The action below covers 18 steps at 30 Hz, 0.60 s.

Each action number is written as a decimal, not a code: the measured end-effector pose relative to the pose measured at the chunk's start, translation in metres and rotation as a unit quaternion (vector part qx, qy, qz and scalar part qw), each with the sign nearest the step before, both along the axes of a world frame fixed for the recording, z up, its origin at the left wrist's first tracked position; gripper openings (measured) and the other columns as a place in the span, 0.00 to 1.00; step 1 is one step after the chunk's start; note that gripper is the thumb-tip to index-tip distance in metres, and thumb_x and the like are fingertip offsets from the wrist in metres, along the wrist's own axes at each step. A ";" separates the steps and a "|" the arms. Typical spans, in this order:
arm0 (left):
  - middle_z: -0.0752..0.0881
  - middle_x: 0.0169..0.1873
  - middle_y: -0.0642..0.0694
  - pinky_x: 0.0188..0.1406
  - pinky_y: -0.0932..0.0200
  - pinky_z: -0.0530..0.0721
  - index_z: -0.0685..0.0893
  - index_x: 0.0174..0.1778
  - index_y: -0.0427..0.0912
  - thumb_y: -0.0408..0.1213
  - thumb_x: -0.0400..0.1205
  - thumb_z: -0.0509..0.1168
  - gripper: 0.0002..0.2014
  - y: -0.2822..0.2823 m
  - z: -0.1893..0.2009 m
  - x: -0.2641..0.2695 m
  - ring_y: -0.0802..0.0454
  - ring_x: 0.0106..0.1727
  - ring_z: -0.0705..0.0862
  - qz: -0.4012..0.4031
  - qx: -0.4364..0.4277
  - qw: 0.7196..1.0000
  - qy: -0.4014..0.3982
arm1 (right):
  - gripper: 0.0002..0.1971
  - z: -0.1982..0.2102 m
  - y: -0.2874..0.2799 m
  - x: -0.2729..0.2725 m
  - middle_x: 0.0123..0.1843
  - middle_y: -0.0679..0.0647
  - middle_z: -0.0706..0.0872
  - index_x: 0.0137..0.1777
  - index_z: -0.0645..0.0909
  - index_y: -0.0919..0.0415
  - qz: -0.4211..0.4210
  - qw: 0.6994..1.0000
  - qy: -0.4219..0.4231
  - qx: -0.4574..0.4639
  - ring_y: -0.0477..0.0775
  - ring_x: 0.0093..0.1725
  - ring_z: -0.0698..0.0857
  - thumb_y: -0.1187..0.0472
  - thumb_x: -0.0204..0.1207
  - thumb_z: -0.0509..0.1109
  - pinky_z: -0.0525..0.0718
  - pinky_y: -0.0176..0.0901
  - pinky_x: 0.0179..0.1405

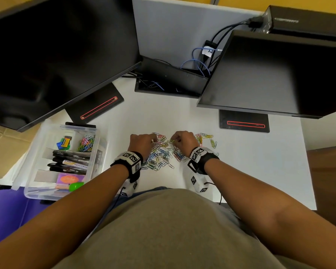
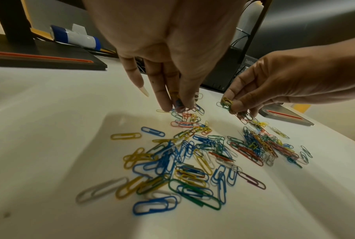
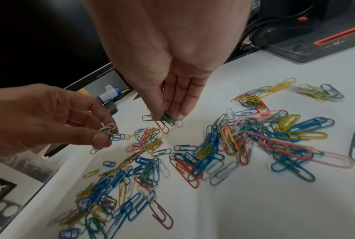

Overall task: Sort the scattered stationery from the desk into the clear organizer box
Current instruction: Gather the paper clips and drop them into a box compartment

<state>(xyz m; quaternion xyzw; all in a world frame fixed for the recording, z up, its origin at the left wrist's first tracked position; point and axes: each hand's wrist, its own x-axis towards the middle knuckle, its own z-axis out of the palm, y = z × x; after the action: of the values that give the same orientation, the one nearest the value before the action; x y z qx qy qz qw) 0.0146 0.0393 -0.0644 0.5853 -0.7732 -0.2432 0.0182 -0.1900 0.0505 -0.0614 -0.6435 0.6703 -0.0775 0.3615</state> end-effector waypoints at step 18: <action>0.90 0.47 0.48 0.47 0.56 0.82 0.88 0.51 0.48 0.38 0.83 0.68 0.05 0.003 0.040 0.036 0.45 0.48 0.86 0.085 0.019 0.994 0.069 | 0.14 0.036 -0.010 0.037 0.47 0.59 0.92 0.55 0.89 0.63 -0.071 0.995 -0.050 -0.049 0.55 0.46 0.89 0.71 0.77 0.65 0.87 0.42 0.52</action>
<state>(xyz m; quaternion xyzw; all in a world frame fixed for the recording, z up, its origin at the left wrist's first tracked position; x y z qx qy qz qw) 0.0504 0.0421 -0.0240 0.6312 -0.7126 -0.2952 0.0816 -0.1527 0.0406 -0.0254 -0.6064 0.6909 -0.1680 0.3560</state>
